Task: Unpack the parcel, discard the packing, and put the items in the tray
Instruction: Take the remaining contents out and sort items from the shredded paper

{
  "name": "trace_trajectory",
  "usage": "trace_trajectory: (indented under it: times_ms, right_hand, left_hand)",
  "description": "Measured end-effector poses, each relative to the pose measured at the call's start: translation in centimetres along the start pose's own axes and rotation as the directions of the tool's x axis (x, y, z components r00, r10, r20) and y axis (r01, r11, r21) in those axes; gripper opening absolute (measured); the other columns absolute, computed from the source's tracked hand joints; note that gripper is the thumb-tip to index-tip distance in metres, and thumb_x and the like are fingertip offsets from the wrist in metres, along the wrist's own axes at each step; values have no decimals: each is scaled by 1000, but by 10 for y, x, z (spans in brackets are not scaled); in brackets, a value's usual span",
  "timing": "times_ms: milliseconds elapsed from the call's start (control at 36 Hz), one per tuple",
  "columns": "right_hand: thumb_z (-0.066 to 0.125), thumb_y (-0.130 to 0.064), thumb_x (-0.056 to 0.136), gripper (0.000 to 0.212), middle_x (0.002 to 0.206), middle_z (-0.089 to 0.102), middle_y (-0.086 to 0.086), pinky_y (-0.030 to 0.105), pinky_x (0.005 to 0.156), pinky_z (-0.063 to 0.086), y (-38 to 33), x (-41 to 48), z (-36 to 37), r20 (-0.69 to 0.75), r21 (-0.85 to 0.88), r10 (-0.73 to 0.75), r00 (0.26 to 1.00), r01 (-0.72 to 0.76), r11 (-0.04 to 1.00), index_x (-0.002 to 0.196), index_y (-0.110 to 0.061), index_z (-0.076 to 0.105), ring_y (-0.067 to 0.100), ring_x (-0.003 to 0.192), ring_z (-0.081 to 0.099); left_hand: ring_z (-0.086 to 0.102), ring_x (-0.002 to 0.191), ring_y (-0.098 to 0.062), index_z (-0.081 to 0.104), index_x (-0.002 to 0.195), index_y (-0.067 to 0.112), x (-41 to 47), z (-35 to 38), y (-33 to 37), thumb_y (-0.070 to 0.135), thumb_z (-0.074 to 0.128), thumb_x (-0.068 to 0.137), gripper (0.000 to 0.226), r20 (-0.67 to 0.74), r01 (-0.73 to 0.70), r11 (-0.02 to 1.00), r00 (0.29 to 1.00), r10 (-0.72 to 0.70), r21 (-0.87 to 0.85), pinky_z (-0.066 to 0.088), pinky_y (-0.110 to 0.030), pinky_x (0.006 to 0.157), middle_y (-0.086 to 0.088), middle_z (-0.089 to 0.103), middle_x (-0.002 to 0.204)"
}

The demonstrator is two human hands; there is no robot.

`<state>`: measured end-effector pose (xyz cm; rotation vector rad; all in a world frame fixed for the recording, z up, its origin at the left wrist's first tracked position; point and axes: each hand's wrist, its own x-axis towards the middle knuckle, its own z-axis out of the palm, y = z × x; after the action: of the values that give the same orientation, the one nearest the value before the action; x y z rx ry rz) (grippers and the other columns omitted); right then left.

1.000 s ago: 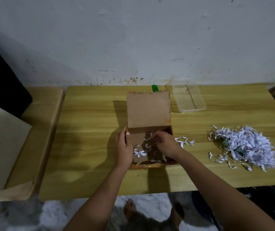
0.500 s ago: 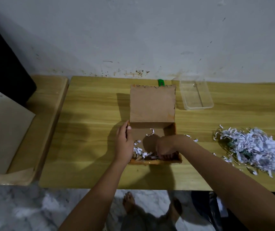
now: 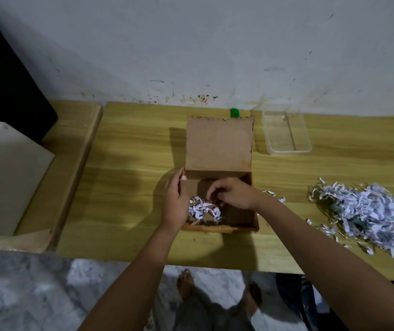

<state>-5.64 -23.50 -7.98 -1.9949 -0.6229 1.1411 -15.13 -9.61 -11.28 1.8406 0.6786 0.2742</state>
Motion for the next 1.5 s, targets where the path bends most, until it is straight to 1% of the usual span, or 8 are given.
trace_trajectory:
  times_ms: [139, 306, 472, 694, 833, 1083, 1250, 1500]
  right_hand:
    - [32, 6, 88, 34, 82, 60, 13, 14, 56, 50, 4, -5, 3, 297, -90, 179, 938, -159, 983, 86, -4, 65, 11, 67, 57]
    - [36, 11, 85, 33, 93, 59, 10, 16, 61, 42, 8, 4, 28, 259, -10, 147, 955, -149, 989, 107, 7, 61, 7, 73, 54]
    - [40, 19, 80, 38, 110, 63, 22, 7, 80, 43, 6, 9, 26, -113, 246, -31, 993, 58, 967, 107, 5, 62, 14, 92, 56]
    - [42, 13, 82, 42, 98, 56, 11, 22, 69, 44, -1, 6, 38, 188, 194, 24, 982, -61, 979, 111, -13, 58, 19, 81, 51]
    - [50, 12, 82, 38, 114, 61, 8, 25, 99, 40, -2, 6, 42, -79, 160, -64, 995, 76, 984, 115, -5, 59, 19, 108, 56]
    - [71, -1, 69, 23, 91, 58, 11, 32, 83, 47, 17, -6, 27, -603, 6, 25, 798, -27, 1000, 86, -14, 64, 28, 89, 59]
    - [81, -23, 63, 70, 129, 36, 17, 39, 105, 37, 7, 1, 44, -497, 42, 197, 845, -204, 978, 122, -6, 48, 34, 121, 40]
    - [75, -9, 68, 62, 124, 39, 14, 22, 93, 36, -8, 26, 68, -457, 2, 39, 889, -42, 999, 123, -8, 47, 27, 114, 46]
  left_hand:
    - [45, 120, -7, 45, 136, 16, 2, 1, -4, 29, 36, 100, 40, -2, 6, 1000, 1000, -6, -23, 33, -4, 89, -1, 49, 136]
    - [49, 123, -15, 49, 133, 13, 2, 1, -6, 27, 38, 99, 38, -12, -8, 998, 1000, 7, -63, 41, -31, 105, -5, 53, 133]
    - [46, 121, -6, 46, 135, 15, 1, 1, -4, 26, 38, 100, 38, 4, 25, 997, 1000, -24, -76, 35, -15, 97, -2, 49, 136]
    - [46, 123, -11, 47, 134, 16, 2, 1, -5, 26, 38, 99, 37, 5, 26, 998, 1000, -26, -63, 34, -18, 98, -4, 49, 135]
    - [49, 118, -7, 48, 134, 17, 3, 1, -7, 26, 40, 99, 36, 17, 57, 991, 998, -56, -123, 36, -17, 95, -3, 50, 134]
    - [46, 119, -7, 47, 134, 22, 4, 2, -12, 31, 40, 99, 38, 40, 69, 989, 997, -64, -130, 36, -19, 97, -1, 49, 134]
    - [49, 122, -11, 49, 131, 28, 6, 3, -16, 38, 41, 97, 37, 55, 87, 982, 995, -79, -167, 41, -35, 105, 0, 52, 132]
    - [48, 122, -7, 50, 132, 22, 5, 3, -11, 27, 42, 98, 35, 46, 101, 969, 995, -93, -223, 38, -20, 98, 2, 52, 133]
